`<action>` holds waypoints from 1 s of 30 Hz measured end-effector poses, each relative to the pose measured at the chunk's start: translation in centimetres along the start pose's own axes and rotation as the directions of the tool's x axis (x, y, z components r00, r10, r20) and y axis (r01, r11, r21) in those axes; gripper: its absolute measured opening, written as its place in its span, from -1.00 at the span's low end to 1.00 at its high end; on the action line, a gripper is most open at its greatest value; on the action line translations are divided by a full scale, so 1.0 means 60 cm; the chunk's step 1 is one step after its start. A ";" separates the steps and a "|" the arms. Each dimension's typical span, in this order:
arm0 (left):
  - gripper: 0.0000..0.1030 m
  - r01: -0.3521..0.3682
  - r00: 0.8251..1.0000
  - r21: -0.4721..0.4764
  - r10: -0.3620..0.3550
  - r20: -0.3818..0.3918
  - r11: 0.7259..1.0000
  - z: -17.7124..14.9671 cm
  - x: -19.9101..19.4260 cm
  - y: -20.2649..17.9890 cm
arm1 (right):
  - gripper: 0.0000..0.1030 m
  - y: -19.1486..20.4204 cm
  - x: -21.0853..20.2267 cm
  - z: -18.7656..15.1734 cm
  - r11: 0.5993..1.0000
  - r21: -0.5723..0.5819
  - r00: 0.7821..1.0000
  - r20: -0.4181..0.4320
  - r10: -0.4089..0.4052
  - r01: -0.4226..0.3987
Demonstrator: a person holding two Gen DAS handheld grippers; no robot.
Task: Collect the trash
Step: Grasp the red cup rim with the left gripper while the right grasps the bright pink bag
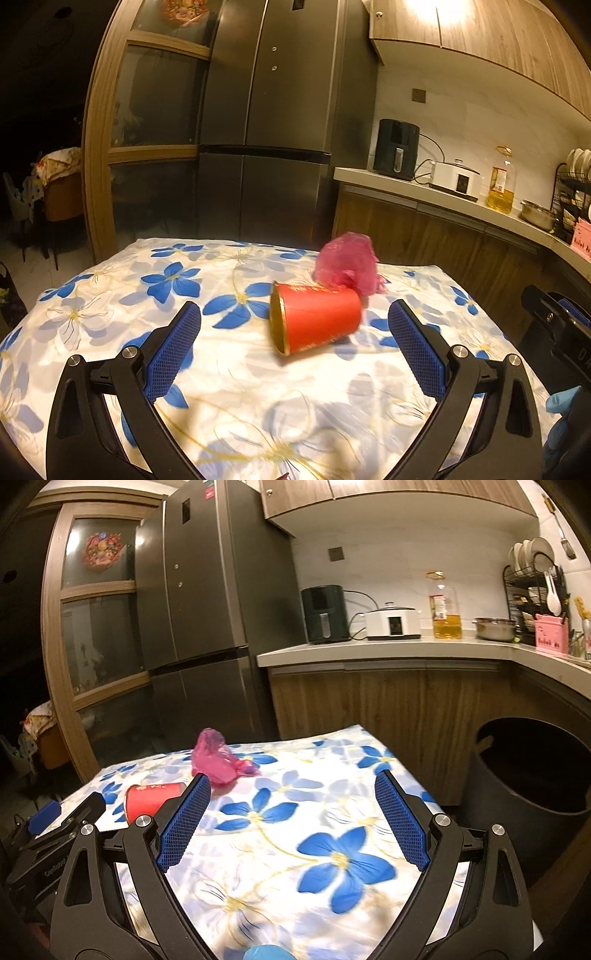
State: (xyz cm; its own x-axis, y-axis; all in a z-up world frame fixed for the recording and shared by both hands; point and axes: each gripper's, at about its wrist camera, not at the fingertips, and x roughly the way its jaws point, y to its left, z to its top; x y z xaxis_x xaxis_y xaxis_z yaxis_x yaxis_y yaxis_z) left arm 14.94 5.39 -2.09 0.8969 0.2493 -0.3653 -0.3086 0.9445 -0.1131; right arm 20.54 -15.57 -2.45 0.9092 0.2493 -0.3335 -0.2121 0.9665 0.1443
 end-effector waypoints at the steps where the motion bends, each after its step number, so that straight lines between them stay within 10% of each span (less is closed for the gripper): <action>1: 0.88 0.001 1.000 -0.002 -0.001 -0.004 1.000 0.002 0.007 0.003 | 0.74 0.007 0.008 0.000 1.000 -0.004 1.000 0.000 0.004 -0.004; 22: 0.16 0.153 0.971 -0.085 -0.165 -0.170 0.985 -0.007 0.114 0.023 | 0.74 0.075 0.116 0.009 0.997 -0.057 0.999 -0.012 0.043 -0.043; 30: -0.42 0.164 0.960 -0.082 -0.178 -0.215 0.983 -0.013 0.130 0.018 | 0.74 0.097 0.146 0.007 0.995 -0.080 0.998 -0.028 0.054 -0.056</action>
State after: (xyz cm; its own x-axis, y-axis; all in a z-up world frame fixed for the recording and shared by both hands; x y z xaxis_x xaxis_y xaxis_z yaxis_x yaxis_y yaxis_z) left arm 21.38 8.18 -5.77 0.8483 0.0249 -0.5289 -0.1818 0.9519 -0.2467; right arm 27.40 -7.80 -4.16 0.8860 0.3029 -0.3511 -0.2907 0.9527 0.0882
